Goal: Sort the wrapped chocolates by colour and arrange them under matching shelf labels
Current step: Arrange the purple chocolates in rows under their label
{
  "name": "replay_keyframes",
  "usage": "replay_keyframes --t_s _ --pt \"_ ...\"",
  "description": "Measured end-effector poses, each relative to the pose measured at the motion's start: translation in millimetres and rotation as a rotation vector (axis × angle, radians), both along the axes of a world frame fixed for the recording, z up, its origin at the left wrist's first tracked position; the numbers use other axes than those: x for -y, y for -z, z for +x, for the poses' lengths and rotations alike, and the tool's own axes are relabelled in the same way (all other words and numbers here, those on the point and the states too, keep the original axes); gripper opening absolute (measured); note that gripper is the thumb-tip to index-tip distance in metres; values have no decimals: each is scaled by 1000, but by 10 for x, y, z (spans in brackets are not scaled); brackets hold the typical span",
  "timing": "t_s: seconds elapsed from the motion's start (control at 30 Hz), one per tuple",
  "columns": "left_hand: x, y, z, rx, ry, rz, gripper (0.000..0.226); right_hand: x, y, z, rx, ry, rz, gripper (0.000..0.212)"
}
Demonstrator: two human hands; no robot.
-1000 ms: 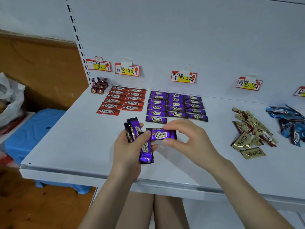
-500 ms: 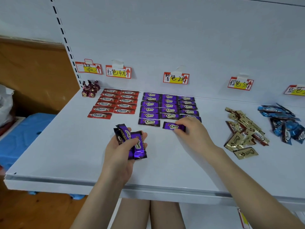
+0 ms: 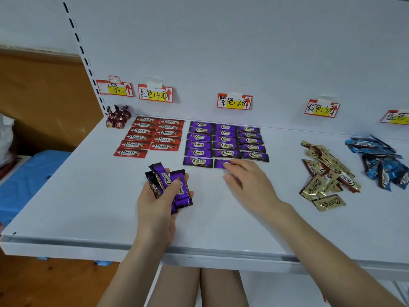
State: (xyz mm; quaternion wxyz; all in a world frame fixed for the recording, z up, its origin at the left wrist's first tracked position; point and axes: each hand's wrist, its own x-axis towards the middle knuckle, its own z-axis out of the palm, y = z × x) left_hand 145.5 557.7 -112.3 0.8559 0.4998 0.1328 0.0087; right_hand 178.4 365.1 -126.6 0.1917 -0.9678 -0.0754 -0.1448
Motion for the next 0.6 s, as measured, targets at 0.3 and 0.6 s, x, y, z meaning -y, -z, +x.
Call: replay_keyframes --t_s 0.3,0.6 --pt "-3 11 -8 6 -2 -19 28 -18 8 -24 76 21 44 21" --pt "-28 -20 -8 -33 16 -127 22 -16 -10 -31 46 23 115 26"
